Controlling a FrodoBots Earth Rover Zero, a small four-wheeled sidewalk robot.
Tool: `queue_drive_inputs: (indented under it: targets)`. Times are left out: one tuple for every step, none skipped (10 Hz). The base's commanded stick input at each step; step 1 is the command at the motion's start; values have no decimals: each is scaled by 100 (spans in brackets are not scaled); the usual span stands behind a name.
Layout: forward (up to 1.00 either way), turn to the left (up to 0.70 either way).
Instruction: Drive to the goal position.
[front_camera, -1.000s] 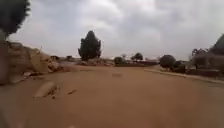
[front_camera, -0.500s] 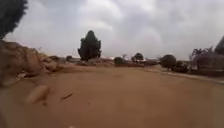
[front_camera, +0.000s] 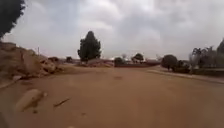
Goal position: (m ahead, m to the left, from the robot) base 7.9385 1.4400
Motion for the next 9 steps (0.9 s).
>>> queue_drive_inputs:
  targets:
    - [50,0]
    - [50,0]
    - [50,0]
    - [50,0]
    - [50,0]
    - [50,0]
    - [50,0]
    - [50,0]
    - [50,0]
